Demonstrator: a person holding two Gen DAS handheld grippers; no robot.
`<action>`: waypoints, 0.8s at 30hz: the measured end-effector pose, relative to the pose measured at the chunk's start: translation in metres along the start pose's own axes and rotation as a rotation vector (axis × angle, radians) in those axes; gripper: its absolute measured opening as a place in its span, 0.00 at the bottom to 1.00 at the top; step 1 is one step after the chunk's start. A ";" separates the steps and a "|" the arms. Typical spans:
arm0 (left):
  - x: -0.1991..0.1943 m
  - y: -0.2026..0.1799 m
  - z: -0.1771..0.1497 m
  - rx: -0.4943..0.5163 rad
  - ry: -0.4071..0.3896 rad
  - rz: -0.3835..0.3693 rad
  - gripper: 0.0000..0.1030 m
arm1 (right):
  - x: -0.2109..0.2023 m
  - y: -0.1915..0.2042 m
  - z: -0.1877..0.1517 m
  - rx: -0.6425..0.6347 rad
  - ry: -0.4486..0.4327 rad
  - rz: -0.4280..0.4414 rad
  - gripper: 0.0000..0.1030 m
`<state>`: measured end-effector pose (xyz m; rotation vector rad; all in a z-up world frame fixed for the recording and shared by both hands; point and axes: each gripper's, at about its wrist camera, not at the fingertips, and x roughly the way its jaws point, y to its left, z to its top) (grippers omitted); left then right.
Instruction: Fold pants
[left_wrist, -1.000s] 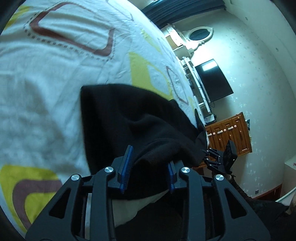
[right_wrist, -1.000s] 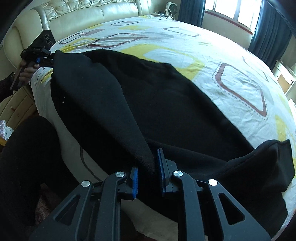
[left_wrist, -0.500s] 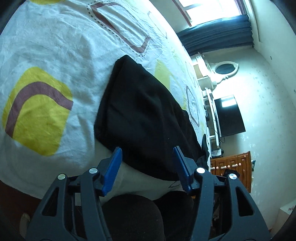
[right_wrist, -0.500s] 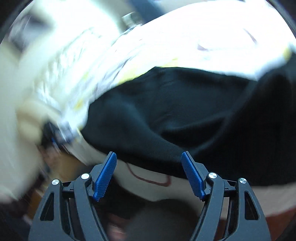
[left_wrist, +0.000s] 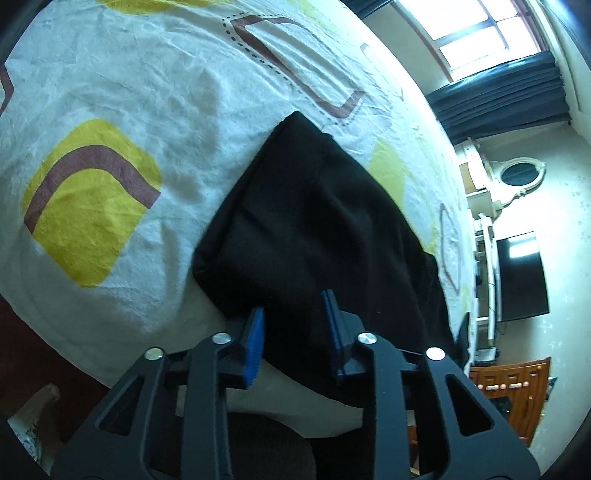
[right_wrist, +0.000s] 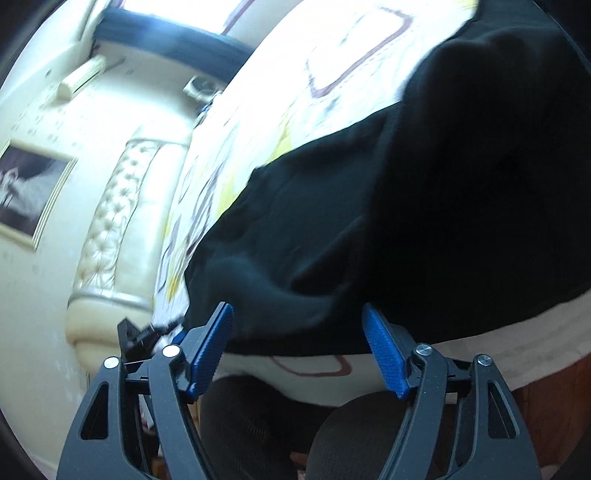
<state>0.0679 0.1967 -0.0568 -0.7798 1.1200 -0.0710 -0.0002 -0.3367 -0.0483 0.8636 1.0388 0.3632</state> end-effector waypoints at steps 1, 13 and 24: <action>0.004 0.003 -0.001 -0.014 0.009 0.023 0.15 | -0.001 -0.002 -0.001 0.013 -0.002 -0.015 0.64; -0.002 0.008 -0.004 -0.040 -0.033 0.025 0.10 | 0.025 0.003 -0.004 0.018 0.033 -0.090 0.16; -0.023 0.010 -0.009 0.038 -0.055 0.037 0.16 | -0.026 -0.021 0.006 0.063 0.011 -0.044 0.43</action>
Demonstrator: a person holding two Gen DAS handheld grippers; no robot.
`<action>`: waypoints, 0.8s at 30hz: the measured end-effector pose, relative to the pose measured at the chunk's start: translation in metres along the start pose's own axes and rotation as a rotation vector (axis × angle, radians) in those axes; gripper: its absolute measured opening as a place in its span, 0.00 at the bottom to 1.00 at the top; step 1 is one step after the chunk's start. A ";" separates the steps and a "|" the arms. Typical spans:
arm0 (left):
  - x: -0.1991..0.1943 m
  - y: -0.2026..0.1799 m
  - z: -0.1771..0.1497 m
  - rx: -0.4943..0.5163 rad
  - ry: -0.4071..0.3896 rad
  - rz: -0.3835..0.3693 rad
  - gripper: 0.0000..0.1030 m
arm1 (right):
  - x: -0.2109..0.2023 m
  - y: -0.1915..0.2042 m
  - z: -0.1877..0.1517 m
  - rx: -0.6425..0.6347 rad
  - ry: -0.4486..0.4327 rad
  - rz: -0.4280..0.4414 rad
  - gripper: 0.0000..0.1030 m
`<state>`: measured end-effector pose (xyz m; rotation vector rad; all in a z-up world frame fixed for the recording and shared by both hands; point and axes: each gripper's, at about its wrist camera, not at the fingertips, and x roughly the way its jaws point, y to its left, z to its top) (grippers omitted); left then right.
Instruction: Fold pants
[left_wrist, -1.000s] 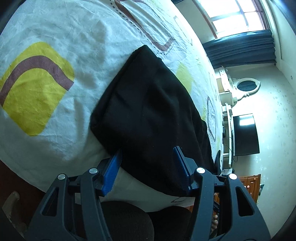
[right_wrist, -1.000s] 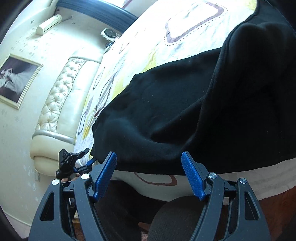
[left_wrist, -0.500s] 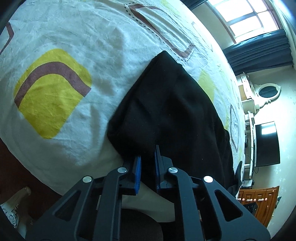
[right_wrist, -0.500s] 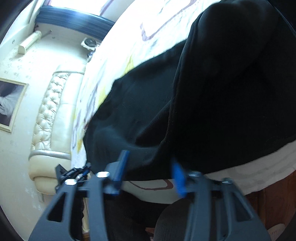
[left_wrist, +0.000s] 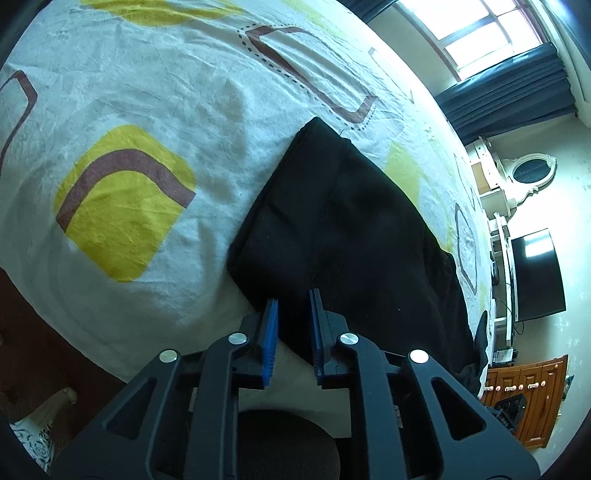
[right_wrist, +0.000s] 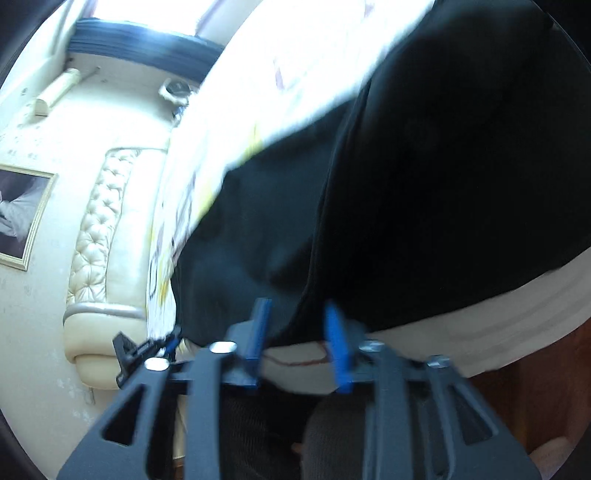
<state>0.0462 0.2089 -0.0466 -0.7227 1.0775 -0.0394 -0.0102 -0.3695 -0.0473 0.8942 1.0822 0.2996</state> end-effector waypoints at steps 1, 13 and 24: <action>-0.006 -0.001 0.000 0.017 -0.020 0.009 0.20 | -0.021 -0.008 0.009 -0.011 -0.052 -0.016 0.46; -0.045 -0.020 0.001 0.042 -0.192 0.034 0.62 | -0.216 -0.198 0.143 0.088 -0.431 -0.662 0.47; -0.009 -0.065 -0.020 0.043 -0.135 0.060 0.71 | -0.174 -0.168 0.184 -0.187 -0.337 -0.765 0.15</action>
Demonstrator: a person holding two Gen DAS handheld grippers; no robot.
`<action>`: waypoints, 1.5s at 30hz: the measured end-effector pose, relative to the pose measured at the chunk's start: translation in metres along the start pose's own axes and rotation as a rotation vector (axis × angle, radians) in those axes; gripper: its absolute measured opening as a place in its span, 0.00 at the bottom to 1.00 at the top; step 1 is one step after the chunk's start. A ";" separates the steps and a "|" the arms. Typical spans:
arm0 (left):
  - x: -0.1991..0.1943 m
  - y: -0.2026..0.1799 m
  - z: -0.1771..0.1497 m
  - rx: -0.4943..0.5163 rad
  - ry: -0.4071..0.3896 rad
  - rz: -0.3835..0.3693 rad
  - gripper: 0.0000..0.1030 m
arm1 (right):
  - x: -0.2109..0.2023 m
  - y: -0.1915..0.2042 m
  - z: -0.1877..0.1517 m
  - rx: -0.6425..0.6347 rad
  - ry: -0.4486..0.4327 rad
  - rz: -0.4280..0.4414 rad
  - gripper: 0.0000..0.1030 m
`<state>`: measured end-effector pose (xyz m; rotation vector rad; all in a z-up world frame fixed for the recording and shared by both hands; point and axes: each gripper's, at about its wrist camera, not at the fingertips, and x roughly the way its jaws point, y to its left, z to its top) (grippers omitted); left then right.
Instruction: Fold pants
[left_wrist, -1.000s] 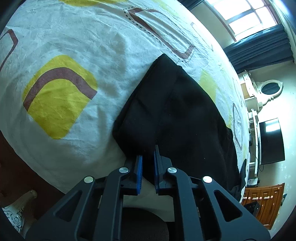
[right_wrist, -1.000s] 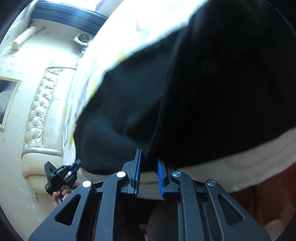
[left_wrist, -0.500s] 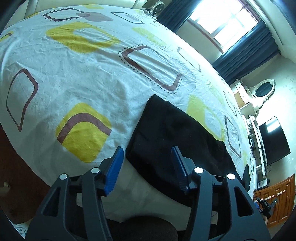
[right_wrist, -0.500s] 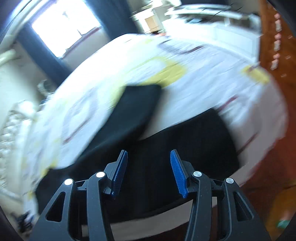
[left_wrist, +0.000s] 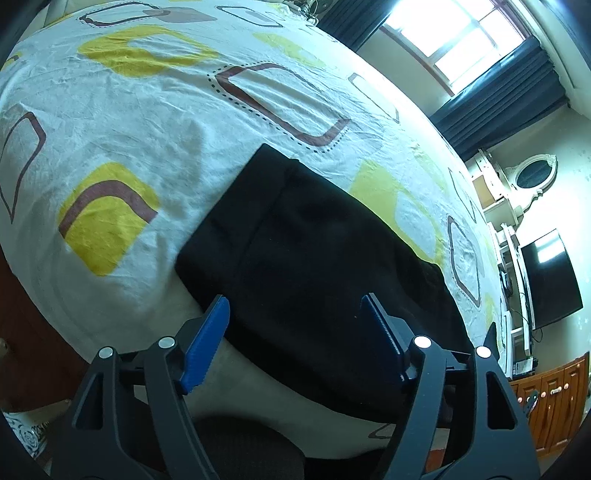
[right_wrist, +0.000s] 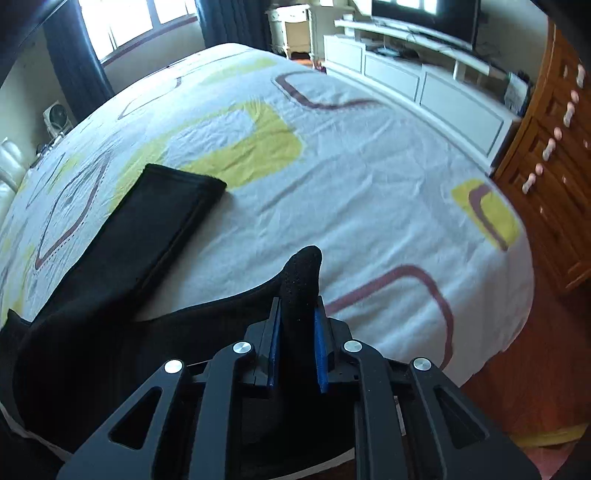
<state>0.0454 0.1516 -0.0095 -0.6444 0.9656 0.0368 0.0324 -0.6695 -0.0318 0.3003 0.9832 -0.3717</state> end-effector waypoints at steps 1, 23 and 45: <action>0.002 -0.006 -0.002 0.005 0.003 -0.003 0.71 | -0.006 0.004 0.004 -0.028 -0.027 -0.011 0.15; 0.037 -0.028 -0.030 -0.004 0.075 -0.068 0.76 | 0.024 -0.142 -0.110 0.619 0.049 0.378 0.33; 0.046 -0.040 -0.048 0.073 0.099 -0.143 0.87 | 0.073 0.188 0.077 0.097 0.096 -0.005 0.70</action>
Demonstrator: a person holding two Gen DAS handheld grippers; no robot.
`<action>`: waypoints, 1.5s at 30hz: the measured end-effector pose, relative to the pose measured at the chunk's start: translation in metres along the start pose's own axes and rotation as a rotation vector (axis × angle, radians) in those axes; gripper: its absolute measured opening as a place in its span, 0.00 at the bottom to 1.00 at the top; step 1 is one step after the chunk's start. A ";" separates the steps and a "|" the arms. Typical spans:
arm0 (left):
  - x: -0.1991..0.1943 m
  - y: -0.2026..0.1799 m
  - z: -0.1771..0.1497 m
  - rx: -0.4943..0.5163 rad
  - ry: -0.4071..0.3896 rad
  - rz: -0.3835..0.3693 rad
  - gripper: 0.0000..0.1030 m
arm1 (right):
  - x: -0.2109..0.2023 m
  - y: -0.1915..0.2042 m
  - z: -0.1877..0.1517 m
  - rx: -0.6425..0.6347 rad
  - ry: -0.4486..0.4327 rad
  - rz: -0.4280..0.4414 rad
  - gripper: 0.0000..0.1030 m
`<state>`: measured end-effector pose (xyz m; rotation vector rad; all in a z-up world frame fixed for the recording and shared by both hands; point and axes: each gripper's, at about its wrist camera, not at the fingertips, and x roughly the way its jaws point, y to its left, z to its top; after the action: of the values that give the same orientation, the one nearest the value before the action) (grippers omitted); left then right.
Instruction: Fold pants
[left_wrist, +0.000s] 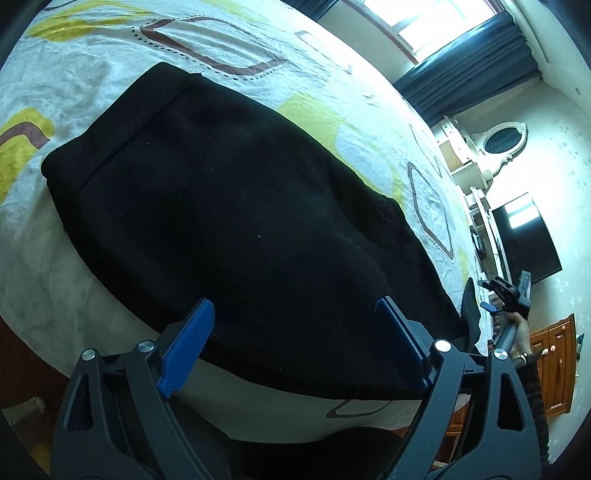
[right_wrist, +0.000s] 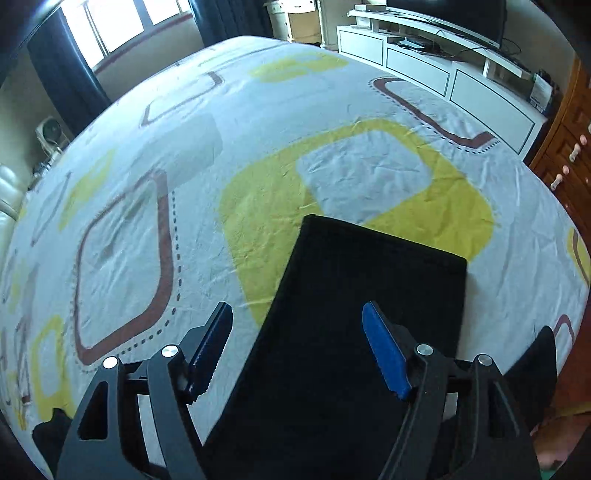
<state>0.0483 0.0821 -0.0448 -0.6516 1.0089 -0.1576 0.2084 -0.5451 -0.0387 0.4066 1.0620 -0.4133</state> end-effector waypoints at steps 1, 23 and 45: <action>0.000 0.001 -0.001 -0.001 -0.003 -0.005 0.87 | 0.010 0.009 0.002 -0.022 0.018 -0.054 0.70; -0.005 0.001 -0.009 -0.034 -0.006 -0.009 0.90 | -0.114 -0.160 -0.076 0.337 -0.197 0.366 0.11; -0.009 0.007 -0.023 -0.084 0.023 0.043 0.90 | -0.057 -0.272 -0.188 0.706 -0.228 0.555 0.06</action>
<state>0.0236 0.0813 -0.0507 -0.7052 1.0555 -0.0857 -0.0955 -0.6733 -0.1009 1.2182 0.5166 -0.3133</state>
